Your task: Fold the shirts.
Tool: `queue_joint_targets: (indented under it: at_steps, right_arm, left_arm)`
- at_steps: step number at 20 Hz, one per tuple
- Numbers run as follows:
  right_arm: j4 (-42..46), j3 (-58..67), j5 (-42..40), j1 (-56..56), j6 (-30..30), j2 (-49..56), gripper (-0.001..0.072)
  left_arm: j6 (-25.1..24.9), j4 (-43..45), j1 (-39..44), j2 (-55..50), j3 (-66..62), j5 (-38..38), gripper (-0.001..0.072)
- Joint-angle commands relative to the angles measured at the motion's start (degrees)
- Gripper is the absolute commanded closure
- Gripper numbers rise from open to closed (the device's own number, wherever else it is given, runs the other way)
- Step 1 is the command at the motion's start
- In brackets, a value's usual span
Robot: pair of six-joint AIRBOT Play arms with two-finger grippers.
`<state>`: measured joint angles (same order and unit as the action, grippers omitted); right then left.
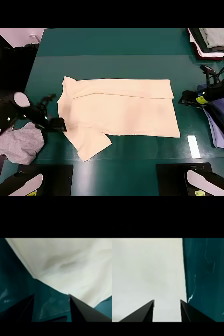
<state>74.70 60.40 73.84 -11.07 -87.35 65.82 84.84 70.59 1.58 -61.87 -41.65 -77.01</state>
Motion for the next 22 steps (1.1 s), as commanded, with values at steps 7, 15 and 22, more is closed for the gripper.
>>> queue_joint_targets:
  at_steps: [7,15,22]
  right_arm:
    - [-1.7,-1.0,-0.5,2.1,0.4,-0.9,0.0322]
    - [-1.7,-1.0,0.7,2.1,0.4,-0.9,0.0322]
    - [-1.5,-1.7,11.0,-4.0,4.8,-1.0,0.0323]
  left_arm:
    - [2.3,-6.5,5.2,2.3,9.4,5.0,0.0221]
    - [3.9,-6.6,5.2,2.3,9.7,13.6,0.0421]
    - [2.1,-6.9,5.2,2.3,8.3,9.9,0.0683]
